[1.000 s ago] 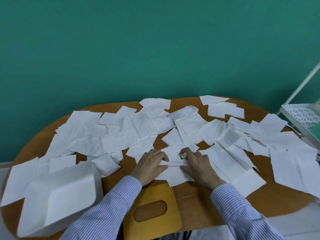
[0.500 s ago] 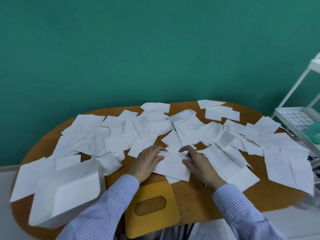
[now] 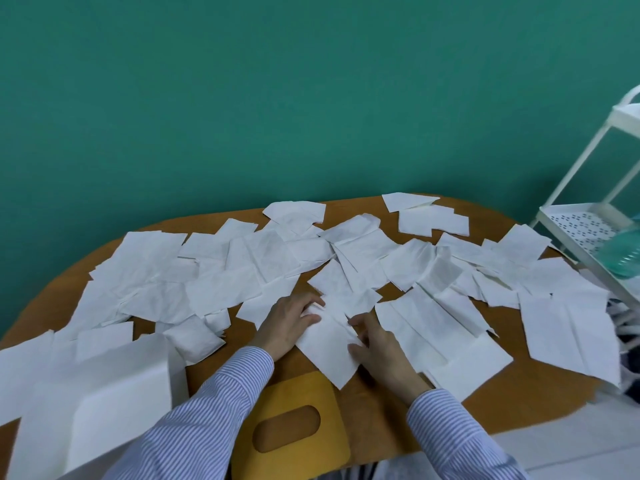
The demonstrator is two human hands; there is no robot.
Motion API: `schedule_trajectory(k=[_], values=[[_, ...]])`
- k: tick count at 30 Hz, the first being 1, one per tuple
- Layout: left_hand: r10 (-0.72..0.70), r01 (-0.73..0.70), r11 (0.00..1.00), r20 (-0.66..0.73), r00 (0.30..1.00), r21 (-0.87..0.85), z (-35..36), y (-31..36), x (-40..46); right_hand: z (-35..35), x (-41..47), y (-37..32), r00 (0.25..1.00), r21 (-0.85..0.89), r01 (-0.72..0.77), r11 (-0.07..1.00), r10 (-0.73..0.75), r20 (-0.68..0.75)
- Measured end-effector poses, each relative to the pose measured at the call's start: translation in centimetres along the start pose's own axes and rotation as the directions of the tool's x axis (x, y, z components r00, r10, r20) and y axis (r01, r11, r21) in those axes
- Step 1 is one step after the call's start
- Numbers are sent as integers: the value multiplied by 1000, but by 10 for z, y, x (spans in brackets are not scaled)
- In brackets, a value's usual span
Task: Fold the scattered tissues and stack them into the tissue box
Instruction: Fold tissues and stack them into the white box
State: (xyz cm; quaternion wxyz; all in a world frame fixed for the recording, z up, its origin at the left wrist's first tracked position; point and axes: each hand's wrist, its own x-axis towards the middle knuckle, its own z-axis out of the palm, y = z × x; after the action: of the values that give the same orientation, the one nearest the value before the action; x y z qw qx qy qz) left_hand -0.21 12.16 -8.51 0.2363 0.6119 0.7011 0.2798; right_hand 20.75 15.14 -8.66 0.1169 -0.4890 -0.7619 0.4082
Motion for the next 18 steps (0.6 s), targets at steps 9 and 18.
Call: schedule_trajectory(k=[9, 18], values=[[-10, 10, 1000, 32, 999, -14, 3, 2, -20, -26, 9, 5, 998, -171, 11, 985, -1, 58], [36, -36, 999, 43, 998, 6, -14, 13, 12, -27, 3, 2, 1000, -111, 17, 994, -16, 9]])
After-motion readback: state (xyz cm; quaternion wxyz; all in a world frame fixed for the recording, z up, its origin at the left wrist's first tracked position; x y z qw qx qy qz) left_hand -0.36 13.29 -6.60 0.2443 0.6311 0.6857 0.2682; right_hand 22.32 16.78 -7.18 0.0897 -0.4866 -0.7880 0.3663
